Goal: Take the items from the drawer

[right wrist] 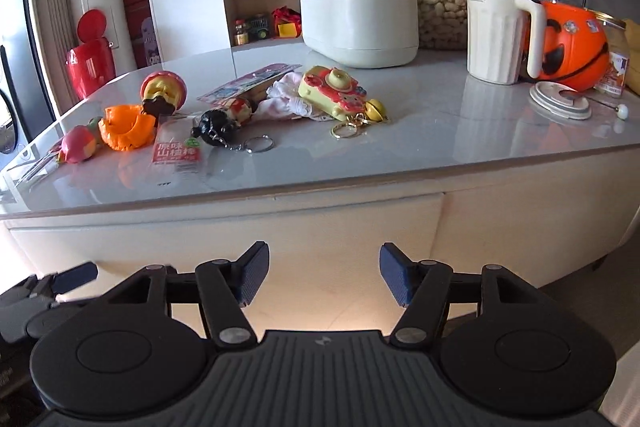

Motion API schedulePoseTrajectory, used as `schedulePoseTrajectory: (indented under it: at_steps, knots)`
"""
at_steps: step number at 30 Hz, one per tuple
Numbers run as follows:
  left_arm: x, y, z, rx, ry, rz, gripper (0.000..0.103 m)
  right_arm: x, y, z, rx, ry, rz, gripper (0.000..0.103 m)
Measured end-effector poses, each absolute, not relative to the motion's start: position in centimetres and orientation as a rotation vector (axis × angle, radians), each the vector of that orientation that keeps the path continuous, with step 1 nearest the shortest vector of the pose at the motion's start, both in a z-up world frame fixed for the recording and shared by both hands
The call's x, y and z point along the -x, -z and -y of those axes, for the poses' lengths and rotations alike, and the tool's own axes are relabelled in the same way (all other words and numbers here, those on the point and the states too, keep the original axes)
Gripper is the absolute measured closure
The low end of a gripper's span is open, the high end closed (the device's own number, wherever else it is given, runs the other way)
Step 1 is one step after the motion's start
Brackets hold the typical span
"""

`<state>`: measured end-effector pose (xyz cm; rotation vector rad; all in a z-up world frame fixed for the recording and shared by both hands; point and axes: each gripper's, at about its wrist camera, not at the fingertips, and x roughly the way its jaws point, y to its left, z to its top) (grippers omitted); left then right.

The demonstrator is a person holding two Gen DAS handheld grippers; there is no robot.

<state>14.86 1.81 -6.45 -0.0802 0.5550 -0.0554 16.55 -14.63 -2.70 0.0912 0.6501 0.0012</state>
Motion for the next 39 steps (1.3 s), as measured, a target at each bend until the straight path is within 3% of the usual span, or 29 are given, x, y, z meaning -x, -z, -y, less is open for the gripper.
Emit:
schedulePoseTrajectory:
  at_steps: [6, 13, 18, 39]
  knots:
    - [-8.7, 1.2, -3.3, 0.014, 0.035, -0.616, 0.0, -11.4, 0.4, 14.3, -0.109, -0.116, -0.718, 0.041]
    - [-1.8, 2.4, -4.8, 0.044, -0.016, -0.705, 0.0, -6.0, 0.0, 12.7, -0.091, -0.213, -0.688, 0.038]
    - [-1.9, 2.4, -4.1, 0.03, 0.0, -0.71, 0.0, -5.8, 3.0, 10.2, 0.012, -0.234, -0.751, 0.039]
    - [-2.2, 2.9, -3.8, 0.0, -0.002, -0.754, 0.0, -5.7, 2.8, 10.9, -0.036, -0.23, -0.756, 0.039]
